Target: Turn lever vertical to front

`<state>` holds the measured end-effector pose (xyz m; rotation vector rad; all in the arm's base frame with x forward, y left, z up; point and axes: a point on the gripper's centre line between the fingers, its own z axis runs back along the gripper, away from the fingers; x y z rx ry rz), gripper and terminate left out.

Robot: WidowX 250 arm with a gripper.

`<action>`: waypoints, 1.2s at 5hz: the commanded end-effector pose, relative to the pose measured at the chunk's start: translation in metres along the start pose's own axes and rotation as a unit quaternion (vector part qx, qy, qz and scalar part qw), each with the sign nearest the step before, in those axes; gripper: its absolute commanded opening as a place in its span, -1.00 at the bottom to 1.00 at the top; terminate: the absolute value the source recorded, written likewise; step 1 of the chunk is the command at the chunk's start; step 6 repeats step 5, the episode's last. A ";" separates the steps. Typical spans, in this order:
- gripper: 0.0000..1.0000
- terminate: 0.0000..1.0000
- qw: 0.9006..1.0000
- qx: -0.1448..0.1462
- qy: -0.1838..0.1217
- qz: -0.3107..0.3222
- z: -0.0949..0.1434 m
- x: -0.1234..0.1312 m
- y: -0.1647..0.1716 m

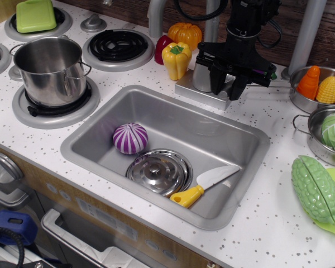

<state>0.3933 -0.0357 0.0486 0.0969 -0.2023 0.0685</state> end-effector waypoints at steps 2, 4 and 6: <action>1.00 -1.00 1.000 -0.010 -0.015 -0.012 0.016 0.013 0.006; 1.00 -1.00 0.999 -0.016 0.009 -0.041 0.024 0.018 0.012; 1.00 1.00 0.999 -0.013 0.011 -0.040 0.025 0.019 0.011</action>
